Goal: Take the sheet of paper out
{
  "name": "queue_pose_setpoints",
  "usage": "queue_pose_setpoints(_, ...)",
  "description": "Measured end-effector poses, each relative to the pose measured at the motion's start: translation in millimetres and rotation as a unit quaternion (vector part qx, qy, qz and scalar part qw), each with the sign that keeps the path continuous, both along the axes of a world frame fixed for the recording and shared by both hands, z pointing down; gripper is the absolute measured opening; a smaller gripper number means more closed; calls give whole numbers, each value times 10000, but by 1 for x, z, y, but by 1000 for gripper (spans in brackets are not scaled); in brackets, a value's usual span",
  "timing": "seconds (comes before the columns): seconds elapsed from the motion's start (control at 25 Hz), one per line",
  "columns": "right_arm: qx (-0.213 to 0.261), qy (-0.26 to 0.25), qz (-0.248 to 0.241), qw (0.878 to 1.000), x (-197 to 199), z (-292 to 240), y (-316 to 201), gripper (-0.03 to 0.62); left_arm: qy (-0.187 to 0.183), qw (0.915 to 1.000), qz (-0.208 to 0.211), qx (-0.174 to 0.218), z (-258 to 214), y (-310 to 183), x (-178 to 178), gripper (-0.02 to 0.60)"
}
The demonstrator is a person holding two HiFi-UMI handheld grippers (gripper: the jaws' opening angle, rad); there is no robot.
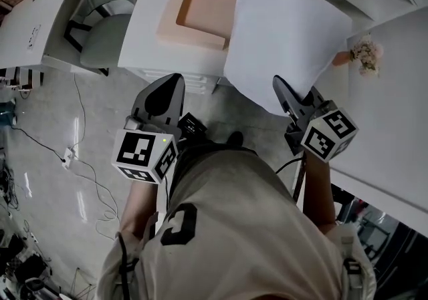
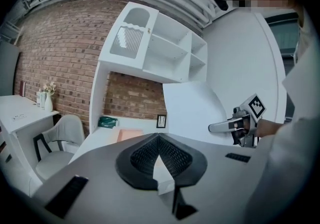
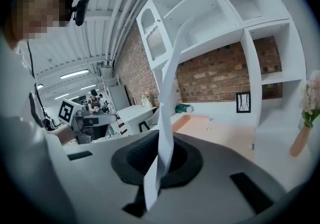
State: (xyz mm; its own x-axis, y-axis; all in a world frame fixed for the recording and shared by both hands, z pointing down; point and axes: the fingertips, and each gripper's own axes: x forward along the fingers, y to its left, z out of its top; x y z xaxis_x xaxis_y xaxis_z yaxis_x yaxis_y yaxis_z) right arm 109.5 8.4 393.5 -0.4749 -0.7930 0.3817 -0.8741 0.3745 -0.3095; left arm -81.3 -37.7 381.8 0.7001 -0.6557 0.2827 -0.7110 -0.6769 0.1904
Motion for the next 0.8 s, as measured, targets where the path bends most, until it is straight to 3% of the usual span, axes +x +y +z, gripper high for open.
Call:
queue_pose_setpoints(0.16,77,199,52,9998,6,-4,8,26,-25,10000,66,69,-7,12,10,17)
queue_pose_setpoints(0.32,260,37,-84,9996,9,-11,15,26,-48,9998,-6,190,-12,19,13,17)
queue_pose_setpoints(0.8,264,-37,-11,9996,20,-10,17,28,-43,9999,-150,45,-6,23,15,17)
